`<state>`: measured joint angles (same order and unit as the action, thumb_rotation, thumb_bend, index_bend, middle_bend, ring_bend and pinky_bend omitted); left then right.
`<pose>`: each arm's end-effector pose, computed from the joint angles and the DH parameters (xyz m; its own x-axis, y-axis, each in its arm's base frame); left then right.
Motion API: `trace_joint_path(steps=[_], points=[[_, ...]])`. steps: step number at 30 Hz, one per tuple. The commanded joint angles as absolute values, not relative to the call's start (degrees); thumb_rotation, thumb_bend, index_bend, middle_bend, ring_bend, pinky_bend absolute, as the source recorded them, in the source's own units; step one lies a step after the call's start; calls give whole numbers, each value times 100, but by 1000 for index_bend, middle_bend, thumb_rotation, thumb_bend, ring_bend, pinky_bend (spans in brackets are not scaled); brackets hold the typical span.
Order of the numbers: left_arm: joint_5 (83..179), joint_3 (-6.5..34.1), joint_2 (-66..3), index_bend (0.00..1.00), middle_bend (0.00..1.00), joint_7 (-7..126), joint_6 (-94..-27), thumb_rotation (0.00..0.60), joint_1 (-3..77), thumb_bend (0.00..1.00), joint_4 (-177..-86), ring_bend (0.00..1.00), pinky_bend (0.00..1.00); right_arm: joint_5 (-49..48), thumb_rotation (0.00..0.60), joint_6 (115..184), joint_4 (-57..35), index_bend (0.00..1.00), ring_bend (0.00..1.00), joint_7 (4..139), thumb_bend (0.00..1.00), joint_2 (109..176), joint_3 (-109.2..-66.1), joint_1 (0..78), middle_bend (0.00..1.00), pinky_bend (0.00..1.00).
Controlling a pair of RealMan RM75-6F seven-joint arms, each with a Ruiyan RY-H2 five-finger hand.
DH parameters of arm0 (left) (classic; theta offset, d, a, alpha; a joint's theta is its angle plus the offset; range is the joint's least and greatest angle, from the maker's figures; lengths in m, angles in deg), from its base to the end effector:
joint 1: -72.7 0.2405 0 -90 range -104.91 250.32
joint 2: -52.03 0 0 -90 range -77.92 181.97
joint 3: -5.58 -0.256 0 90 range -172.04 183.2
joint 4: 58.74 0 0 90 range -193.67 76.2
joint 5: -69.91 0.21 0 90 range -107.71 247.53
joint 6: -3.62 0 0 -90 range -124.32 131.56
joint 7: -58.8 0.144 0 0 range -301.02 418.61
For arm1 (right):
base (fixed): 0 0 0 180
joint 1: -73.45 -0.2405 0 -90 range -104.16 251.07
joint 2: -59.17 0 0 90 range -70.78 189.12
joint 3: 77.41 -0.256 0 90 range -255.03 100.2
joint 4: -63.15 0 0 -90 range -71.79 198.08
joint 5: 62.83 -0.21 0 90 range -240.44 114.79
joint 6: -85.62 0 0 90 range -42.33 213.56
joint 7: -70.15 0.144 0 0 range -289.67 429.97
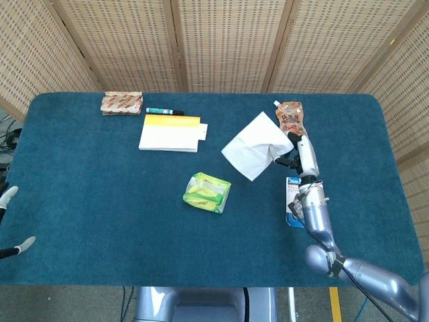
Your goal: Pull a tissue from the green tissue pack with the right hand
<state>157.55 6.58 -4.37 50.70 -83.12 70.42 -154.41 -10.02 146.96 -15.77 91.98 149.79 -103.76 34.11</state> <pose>-0.3131 0.1600 0.1943 0.3380 0.0201 0.9409 0.9410 0.0072 -0.3382 -0.1657 -0.4012 0.0488 -0.4970 -0.0368 0.8670 -0.8673 -0.0103 -0.4976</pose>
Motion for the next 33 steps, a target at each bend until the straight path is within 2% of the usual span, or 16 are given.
trace_joint_path(steps=[1, 2, 4, 6, 7, 8, 13, 20, 24, 27, 33], points=[[15736, 666, -445, 0, 0, 5079, -8301, 600, 7036, 0, -15433, 0, 0, -818, 600, 14239, -489, 651, 581, 9317, 517, 15461, -9931, 3454, 665, 663], [15731, 667, -449, 0, 0, 5087, -8288, 600, 7030, 0, -15430, 0, 0, -760, 600, 14199, -332, 647, 561, 9332, 507, 15509, -9886, 3455, 646, 663], [15722, 667, -459, 0, 0, 5113, -8266, 600, 7020, 0, -15431, 0, 0, -681, 600, 14095, -66, 499, 411, 9351, 379, 15577, -9817, 3459, 480, 560], [15725, 665, -467, 0, 0, 5152, -8248, 600, 7008, 0, -15445, 0, 0, -581, 600, 13756, 102, 125, 97, 9320, 95, 15518, -9655, 3450, 119, 209], [15726, 665, -472, 0, 0, 5177, -8242, 600, 7003, 0, -15457, 0, 0, -545, 600, 13507, 131, 42, 29, 9262, 33, 15439, -9539, 3439, 40, 107], [15724, 664, -477, 0, 0, 5201, -8236, 600, 7000, 0, -15468, 0, 0, -566, 600, 13283, 136, 0, 0, 9214, 0, 15332, -9484, 3432, 0, 24], [15709, 670, -480, 0, 0, 5245, -8246, 600, 7003, 0, -15505, 0, 0, -398, 600, 13518, 12, 0, 0, 9149, 0, 15161, -9568, 3493, 0, 0], [15714, 671, -474, 0, 0, 5218, -8265, 600, 7009, 0, -15496, 0, 0, 562, 600, 14897, -516, 0, 0, 8546, 0, 14628, -9455, 3801, 0, 0], [15754, 659, -494, 0, 0, 5228, -8302, 600, 7022, 0, -15465, 0, 0, 1374, 600, 15748, -924, 0, 0, 8241, 0, 14121, -9095, 4178, 0, 0], [15814, 626, -540, 0, 0, 5327, -8315, 600, 7029, 0, -15439, 0, 0, 1936, 600, 16373, -1327, 0, 0, 7892, 0, 13663, -8664, 4622, 0, 0], [15907, 589, -650, 0, 0, 5471, -8405, 600, 7066, 0, -15341, 0, 0, 2244, 600, 17238, -1997, 0, 0, 6961, 0, 13177, -8079, 5500, 0, 0]])
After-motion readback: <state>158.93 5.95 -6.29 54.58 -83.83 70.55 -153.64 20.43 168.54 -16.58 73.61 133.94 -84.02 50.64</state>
